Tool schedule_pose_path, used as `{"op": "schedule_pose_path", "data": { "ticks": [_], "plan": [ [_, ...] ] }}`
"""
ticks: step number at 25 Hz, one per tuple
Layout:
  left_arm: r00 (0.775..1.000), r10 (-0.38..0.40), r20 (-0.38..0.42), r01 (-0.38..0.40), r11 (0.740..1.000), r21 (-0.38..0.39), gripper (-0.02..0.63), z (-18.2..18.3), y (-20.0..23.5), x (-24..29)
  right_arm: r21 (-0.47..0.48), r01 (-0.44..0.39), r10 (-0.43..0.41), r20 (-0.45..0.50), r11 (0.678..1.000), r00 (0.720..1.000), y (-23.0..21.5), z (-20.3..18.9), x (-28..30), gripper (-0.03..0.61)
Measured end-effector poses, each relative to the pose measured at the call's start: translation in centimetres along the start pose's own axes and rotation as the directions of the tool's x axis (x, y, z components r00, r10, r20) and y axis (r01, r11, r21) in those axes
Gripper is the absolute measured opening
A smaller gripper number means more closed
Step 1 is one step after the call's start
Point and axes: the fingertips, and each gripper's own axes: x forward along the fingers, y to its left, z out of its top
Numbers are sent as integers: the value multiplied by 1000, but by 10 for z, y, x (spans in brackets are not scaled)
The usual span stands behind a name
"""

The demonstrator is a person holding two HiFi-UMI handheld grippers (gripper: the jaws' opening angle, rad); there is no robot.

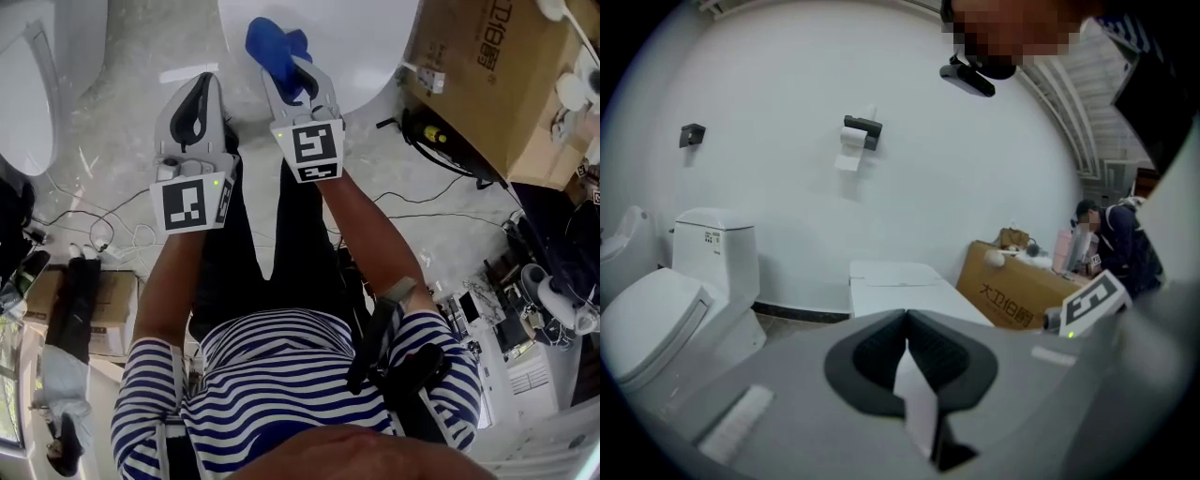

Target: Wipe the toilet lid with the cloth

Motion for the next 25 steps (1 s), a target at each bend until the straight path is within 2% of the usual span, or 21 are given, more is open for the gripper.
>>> {"op": "schedule_pose_path", "data": {
  "ticks": [8,15,21,25],
  "plan": [
    [998,-58,19,58,998,21,2,24,-57,22,35,131,-133,50,991,990,-76,25,-66,115],
    [992,-127,17,126,991,44,2,38,-124,47,53,237,-241,94,970,966,-151,38,-129,115],
    [989,-146,-7,146,987,73,2,31,-153,64,98,302,-311,97,948,946,-198,22,-154,115],
    [989,-145,-32,147,986,81,2,18,-164,69,111,310,-318,59,944,946,-210,-8,-154,115]
  ]
}}
